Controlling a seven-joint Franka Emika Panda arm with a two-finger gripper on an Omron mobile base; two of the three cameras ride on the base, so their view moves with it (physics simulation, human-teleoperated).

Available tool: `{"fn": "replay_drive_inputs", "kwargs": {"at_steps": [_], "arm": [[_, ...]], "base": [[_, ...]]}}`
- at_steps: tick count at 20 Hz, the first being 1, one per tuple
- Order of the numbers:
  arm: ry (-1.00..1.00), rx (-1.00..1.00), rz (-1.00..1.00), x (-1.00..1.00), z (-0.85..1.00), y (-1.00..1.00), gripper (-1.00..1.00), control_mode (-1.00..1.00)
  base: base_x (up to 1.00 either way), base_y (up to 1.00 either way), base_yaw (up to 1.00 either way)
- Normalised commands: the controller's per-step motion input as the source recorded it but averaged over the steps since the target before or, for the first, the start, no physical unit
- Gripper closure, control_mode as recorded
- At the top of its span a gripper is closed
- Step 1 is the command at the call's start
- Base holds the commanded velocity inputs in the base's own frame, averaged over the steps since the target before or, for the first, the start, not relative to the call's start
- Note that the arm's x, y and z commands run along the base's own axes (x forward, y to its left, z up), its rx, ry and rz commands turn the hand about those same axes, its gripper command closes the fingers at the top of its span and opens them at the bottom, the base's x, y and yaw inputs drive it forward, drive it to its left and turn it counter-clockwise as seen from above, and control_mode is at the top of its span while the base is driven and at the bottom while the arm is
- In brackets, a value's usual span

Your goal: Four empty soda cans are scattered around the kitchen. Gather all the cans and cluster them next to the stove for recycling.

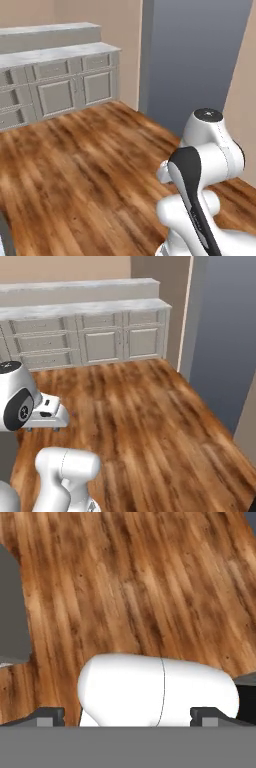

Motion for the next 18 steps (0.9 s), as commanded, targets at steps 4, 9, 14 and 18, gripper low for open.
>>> {"fn": "replay_drive_inputs", "kwargs": {"at_steps": [4, 9, 14, 18], "arm": [[0.0, 0.0, 0.0, 0.0, 0.0, 0.0, -1.0, 1.0], [0.0, 0.0, 0.0, 0.0, 0.0, 0.0, -1.0, 1.0], [0.0, 0.0, 0.0, 0.0, 0.0, 0.0, -1.0, 1.0], [0.0, 0.0, 0.0, 0.0, 0.0, 0.0, -1.0, 1.0]], "base": [[1.0, -0.19, 0.59], [1.0, -0.21, 0.59], [1.0, -0.22, 0.59], [1.0, -0.25, 0.61]]}}
